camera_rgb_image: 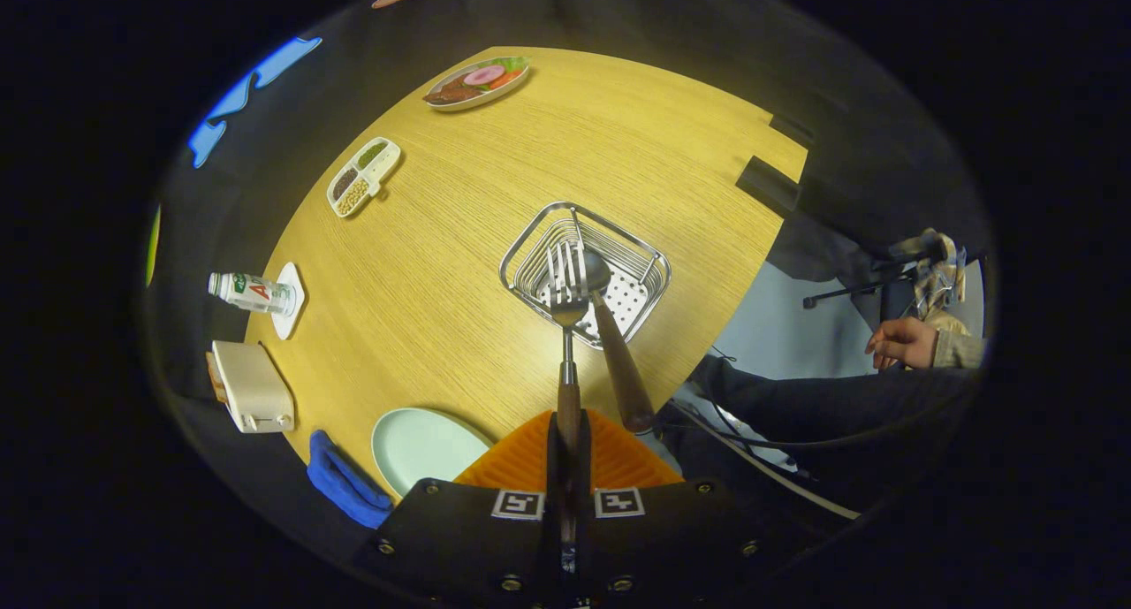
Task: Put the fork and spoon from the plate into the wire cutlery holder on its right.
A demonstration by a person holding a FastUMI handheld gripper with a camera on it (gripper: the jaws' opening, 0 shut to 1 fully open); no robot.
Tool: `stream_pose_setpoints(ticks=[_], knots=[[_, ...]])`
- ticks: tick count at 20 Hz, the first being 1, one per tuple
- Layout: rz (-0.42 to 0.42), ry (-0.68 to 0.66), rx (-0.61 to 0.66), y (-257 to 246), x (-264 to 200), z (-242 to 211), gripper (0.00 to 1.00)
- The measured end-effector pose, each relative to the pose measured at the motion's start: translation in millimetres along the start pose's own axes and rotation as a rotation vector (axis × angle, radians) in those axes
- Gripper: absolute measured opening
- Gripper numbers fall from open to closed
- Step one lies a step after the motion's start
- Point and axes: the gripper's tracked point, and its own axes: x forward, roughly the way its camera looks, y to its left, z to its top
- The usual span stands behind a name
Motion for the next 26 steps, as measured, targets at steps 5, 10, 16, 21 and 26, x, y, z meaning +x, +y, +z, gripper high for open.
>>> stream_pose_setpoints(ticks=[5,10,16,21,26], knots=[[0.023,-0.042,-0.023,7,-6,19,0.11],[0.044,-0.110,-0.062,17,-15,36,0.46],[0.023,-0.173,-0.149,17,-23,43,0.98],[0.037,-0.263,-0.247,26,-32,54,0.98],[0.065,-0.487,-0.368,45,-62,85,0.98]])
